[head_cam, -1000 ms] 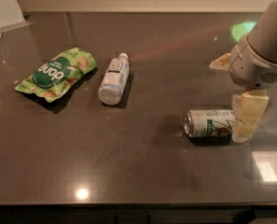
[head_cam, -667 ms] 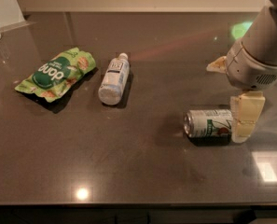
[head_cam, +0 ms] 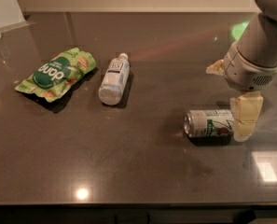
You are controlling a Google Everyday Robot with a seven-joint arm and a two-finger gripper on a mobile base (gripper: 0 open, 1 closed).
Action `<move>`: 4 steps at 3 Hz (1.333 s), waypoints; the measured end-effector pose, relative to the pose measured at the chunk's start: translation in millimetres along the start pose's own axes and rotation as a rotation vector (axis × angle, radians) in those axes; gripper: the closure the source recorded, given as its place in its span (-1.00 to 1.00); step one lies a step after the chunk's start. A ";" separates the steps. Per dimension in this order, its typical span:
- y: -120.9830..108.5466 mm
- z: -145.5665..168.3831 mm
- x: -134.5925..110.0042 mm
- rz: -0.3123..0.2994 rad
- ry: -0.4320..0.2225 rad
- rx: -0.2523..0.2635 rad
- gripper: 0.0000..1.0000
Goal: Place 7up can upright
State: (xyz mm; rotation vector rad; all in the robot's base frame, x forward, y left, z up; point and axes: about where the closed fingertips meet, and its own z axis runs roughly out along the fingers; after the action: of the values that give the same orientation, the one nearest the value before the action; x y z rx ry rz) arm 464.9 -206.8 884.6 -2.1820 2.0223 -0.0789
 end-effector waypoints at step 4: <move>26.6 19.7 -2.5 0.060 0.008 -0.100 -1.00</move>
Offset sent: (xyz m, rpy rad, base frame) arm -0.0209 -0.0157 -0.0294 -0.0577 0.1095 -0.0588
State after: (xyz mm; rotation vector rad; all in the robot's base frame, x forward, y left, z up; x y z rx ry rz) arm 441.4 -204.5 861.2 -2.1792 2.1387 0.0215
